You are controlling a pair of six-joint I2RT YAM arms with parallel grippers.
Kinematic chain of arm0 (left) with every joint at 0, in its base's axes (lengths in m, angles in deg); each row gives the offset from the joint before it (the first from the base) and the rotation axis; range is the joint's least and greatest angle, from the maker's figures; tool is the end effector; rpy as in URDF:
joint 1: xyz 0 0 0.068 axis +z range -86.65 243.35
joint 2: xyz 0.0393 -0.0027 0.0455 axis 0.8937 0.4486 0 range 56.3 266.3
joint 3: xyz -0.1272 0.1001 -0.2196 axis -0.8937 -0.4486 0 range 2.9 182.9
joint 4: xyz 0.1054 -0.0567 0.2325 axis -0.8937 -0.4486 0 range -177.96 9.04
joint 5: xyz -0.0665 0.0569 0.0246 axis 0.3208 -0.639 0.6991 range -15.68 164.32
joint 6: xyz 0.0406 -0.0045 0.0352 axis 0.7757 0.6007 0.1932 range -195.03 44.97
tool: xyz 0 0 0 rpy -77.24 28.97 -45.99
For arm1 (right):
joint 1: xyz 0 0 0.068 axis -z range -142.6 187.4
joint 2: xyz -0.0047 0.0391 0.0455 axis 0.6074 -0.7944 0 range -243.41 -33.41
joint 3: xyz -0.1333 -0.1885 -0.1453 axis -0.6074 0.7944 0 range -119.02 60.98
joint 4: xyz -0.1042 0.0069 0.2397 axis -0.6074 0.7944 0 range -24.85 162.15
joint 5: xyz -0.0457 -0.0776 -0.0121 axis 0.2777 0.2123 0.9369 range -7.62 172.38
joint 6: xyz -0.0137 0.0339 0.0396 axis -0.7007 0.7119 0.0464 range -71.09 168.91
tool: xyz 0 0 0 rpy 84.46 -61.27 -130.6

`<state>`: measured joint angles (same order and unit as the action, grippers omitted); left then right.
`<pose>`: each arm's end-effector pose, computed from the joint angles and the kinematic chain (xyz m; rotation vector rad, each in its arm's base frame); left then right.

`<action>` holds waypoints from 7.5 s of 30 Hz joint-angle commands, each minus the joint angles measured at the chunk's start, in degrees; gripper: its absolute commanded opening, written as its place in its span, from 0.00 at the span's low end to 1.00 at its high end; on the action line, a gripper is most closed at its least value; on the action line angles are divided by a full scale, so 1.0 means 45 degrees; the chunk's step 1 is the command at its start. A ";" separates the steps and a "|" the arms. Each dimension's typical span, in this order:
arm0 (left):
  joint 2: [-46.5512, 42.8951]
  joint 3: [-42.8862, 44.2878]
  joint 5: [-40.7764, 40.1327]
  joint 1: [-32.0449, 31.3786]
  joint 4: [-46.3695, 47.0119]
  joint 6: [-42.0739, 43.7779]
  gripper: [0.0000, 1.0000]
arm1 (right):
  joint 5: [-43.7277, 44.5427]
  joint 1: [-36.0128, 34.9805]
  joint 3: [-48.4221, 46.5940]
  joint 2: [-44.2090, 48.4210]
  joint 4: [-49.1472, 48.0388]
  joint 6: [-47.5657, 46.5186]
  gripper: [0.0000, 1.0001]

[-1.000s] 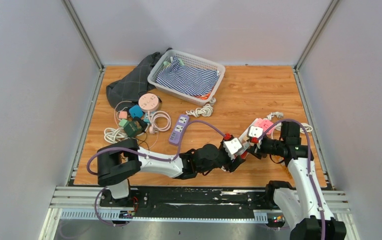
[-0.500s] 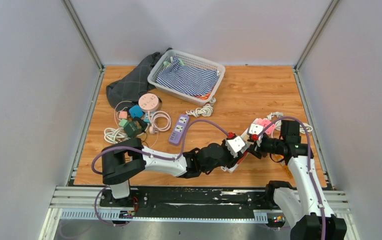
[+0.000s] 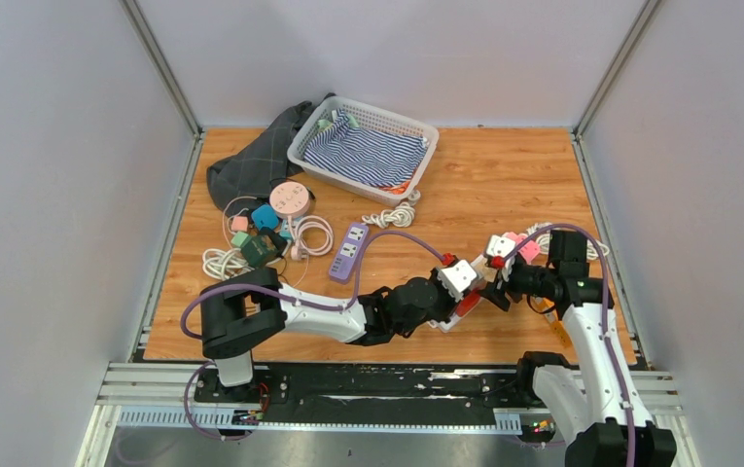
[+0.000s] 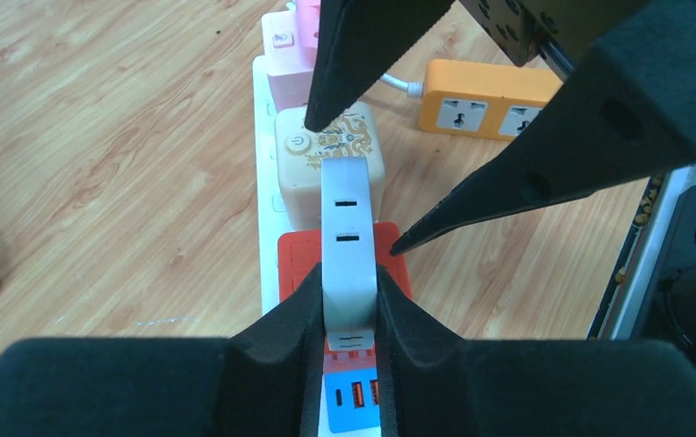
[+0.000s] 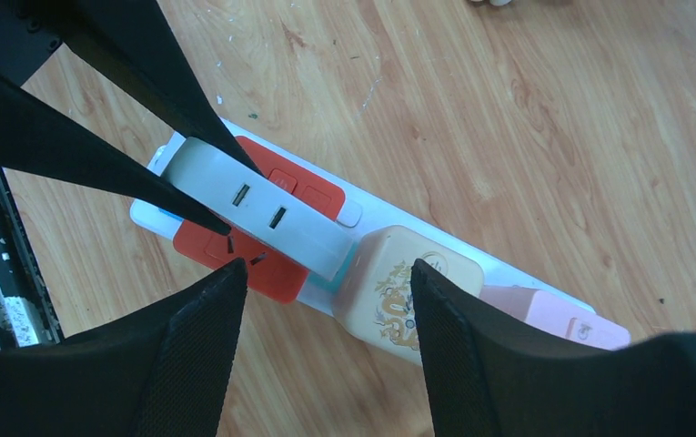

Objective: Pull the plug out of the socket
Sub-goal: Remove the plug from the socket.

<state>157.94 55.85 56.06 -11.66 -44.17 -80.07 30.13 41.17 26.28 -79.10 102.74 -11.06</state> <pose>0.1105 -0.3697 0.2053 0.8447 1.6191 -0.7218 0.1525 0.0181 0.2428 -1.2963 1.6233 0.4431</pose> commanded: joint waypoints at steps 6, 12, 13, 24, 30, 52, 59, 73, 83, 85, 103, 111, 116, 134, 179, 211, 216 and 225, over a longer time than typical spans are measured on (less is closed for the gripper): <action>0.0348 0.0125 -0.0456 0.0046 -0.0021 -0.0385 0.00 | -0.0560 0.1048 -0.0777 0.0705 0.1181 0.0352 0.73; 0.0171 -0.0139 -0.0532 0.0080 0.0004 -0.1051 0.00 | -0.1334 0.2042 -0.1138 0.0706 0.2125 0.0169 0.71; 0.0181 -0.0144 -0.0452 0.0084 0.0006 -0.1124 0.00 | -0.1481 0.2125 -0.1170 0.0658 0.2265 0.0118 0.68; 0.0130 -0.0299 -0.0152 0.0124 0.0021 -0.1498 0.00 | -0.3355 0.2098 -0.1108 -0.0551 0.5527 -0.4396 0.15; 0.0147 -0.0365 0.0197 0.0286 0.0007 -0.1768 0.00 | -0.2436 0.0665 -0.1777 -0.1463 0.5965 -0.5390 0.00; 0.0245 -0.0246 0.0419 0.0349 0.0020 -0.3278 0.00 | -0.0831 -0.0117 0.0620 0.0350 0.1727 -0.2515 0.00; 0.0346 -0.0150 0.0445 0.0359 0.0027 -0.3526 0.00 | -0.0335 -0.0543 0.0854 -0.0015 0.1573 -0.2670 0.00; -0.0001 -0.0544 -0.1806 0.0340 0.0007 -0.3321 0.00 | 0.0395 -0.0779 0.0815 -0.0821 0.1829 -0.2886 0.00; 0.0099 -0.0341 0.0718 0.0809 0.0022 -0.5741 0.00 | 0.0574 -0.0780 0.0833 -0.0974 0.1815 -0.2788 0.00; 0.0043 -0.0326 0.0709 0.0855 0.0010 -0.5812 0.00 | 0.0595 -0.0779 0.0848 -0.0971 0.1772 -0.2752 0.00; -0.0072 -0.0265 -0.1719 0.0385 -0.0750 -0.4450 0.00 | 0.0673 -0.0779 0.0855 -0.1203 0.1737 -0.2690 0.00; 0.0186 -0.0041 -0.1220 0.0253 -0.0811 -0.3487 0.00 | 0.0732 -0.0780 0.0855 -0.1240 0.1726 -0.2690 0.00; 0.0288 0.0109 0.0389 0.0643 -0.0881 -0.4686 0.00 | 0.0732 -0.0779 0.0855 -0.1232 0.1741 -0.2690 0.00; 0.0175 0.0318 -0.1212 0.0593 -0.2215 -0.4758 0.00 | 0.0772 -0.0789 0.0855 -0.1345 0.1728 -0.2730 0.00; 0.0096 0.0744 -0.1649 0.0601 -0.2757 -0.4598 0.00 | 0.0810 -0.0779 0.0855 -0.1426 0.1827 -0.2729 0.00; 0.0127 0.0759 -0.0909 0.0833 -0.2750 -0.4463 0.00 | 0.0883 -0.0780 0.0855 -0.1516 0.1969 -0.2885 0.01; -0.0016 0.0867 -0.0191 0.1071 -0.2785 -0.4996 0.00 | 0.0908 -0.0787 0.0858 -0.1526 0.1990 -0.2905 0.00; 0.0079 0.0649 -0.3050 0.0493 -0.2796 -0.2600 0.00 | 0.0908 -0.0780 0.0845 -0.1568 0.2022 -0.2975 0.01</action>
<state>157.49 59.48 48.78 -11.22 -54.22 -95.08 27.55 38.26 28.14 -84.74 105.47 -24.19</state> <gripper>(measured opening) 0.219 0.005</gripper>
